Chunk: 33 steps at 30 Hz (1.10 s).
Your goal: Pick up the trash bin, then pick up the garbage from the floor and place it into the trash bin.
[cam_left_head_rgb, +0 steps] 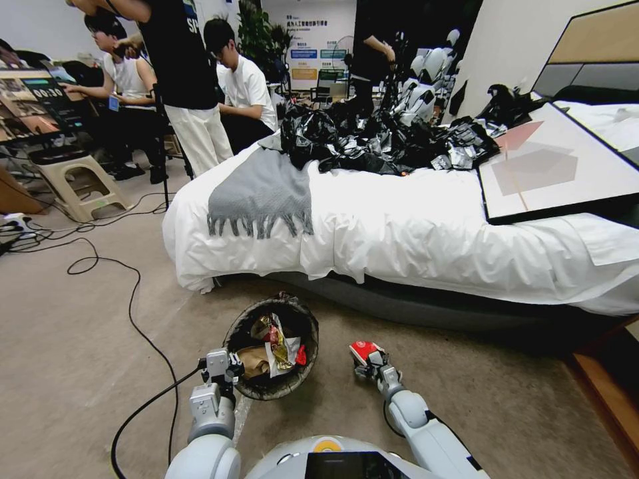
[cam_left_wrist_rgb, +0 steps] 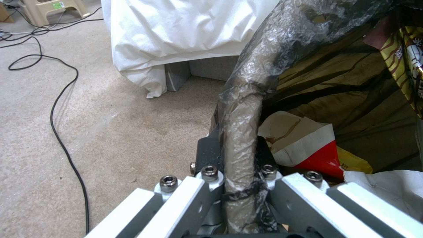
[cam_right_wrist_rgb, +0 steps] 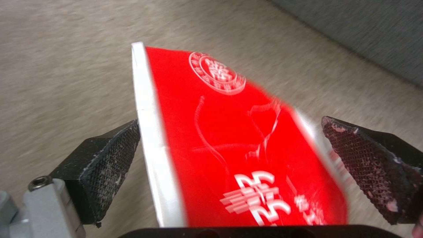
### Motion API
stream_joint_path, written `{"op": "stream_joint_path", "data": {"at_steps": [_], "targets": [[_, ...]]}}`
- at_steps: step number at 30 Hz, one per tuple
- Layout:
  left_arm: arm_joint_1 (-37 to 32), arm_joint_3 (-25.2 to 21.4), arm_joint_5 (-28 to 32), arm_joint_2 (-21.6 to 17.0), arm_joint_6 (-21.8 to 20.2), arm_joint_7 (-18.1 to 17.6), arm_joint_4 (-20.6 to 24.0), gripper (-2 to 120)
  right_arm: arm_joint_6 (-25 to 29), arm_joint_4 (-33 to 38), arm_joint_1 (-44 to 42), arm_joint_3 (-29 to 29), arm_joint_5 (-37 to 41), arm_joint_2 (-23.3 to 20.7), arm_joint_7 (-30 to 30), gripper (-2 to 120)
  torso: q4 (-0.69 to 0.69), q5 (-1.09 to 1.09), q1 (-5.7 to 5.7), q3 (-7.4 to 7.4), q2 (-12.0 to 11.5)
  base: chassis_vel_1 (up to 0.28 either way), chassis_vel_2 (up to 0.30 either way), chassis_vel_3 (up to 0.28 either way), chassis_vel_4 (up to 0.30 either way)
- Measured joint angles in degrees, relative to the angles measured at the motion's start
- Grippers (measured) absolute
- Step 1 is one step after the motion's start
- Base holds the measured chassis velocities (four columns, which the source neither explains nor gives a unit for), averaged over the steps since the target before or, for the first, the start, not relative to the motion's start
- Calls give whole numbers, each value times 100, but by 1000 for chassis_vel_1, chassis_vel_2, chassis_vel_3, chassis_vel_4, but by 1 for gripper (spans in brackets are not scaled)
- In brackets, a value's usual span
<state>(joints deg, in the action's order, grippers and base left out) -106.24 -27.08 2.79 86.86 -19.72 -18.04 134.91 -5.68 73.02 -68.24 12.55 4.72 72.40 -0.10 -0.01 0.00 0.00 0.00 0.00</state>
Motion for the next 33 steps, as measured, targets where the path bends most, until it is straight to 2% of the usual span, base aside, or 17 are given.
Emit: {"op": "stream_joint_path", "data": {"at_steps": [6, 11, 17, 18, 21, 23, 26, 27, 29, 31, 33], "targets": [[-2, -3, -2, -1, 11, 0, -1, 0, 41, -104, 143, 62, 0, -15, -10, 100, 0, 0, 0, 0, 0, 0, 0, 0, 0], [6, 7, -3, 0, 12, 0, 0, 0, 115, -163, 156, 62, -5, -4, -16, 96, -1, 0, 0, 0, 0, 0, 0, 0, 0], [4, -4, -1, -4, 12, 0, 23, 0, 245, -182, 124, 42, -5, 17, 16, 77, -1, 0, 0, 0, 0, 0, 0, 0, 0], [4, -4, -1, -4, 12, 0, 23, 0, 245, -182, 124, 42, -5, 17, 16, 77, -1, 0, 0, 0, 0, 0, 0, 0, 0], [8, 2, -2, 3, 12, 0, 23, 0, 281, -182, 125, 43, -1, 14, 28, 62, -1, 0, 0, 0, 0, 0, 0, 0, 0], [9, 2, -2, 4, 12, 0, 23, 0, 296, -183, 125, 44, -1, 12, 29, 59, -1, 0, 0, 0, 0, 0, 0, 0, 0], [15, -4, -3, 3, 12, 0, 23, 0, 350, -204, 125, 48, 0, 11, 39, 45, -1, 0, 0, 0, 0, 0, 0, 0, 0], [15, -4, -3, 3, 12, 0, 23, 0, 350, -204, 125, 48, 0, 11, 39, 45, -1, 0, 0, 0, 0, 0, 0, 0, 0], [16, -8, -2, 3, 12, 0, 23, 0, 384, -220, 125, 49, 1, 16, 45, 34, -1, 0, 0, 0, 0, 0, 0, 0, 0], [15, -8, -2, 3, 12, 0, 23, 0, 392, -222, 125, 49, 1, 19, 46, 31, 0, 0, 0, 0, 0, 0, 0, 0, 0], [13, -6, -5, 6, 12, 0, 23, 0, 434, -232, 129, 49, 1, 27, 46, 19, 0, 0, 0, 0, 0, 0, 0, 0, 0]]}}
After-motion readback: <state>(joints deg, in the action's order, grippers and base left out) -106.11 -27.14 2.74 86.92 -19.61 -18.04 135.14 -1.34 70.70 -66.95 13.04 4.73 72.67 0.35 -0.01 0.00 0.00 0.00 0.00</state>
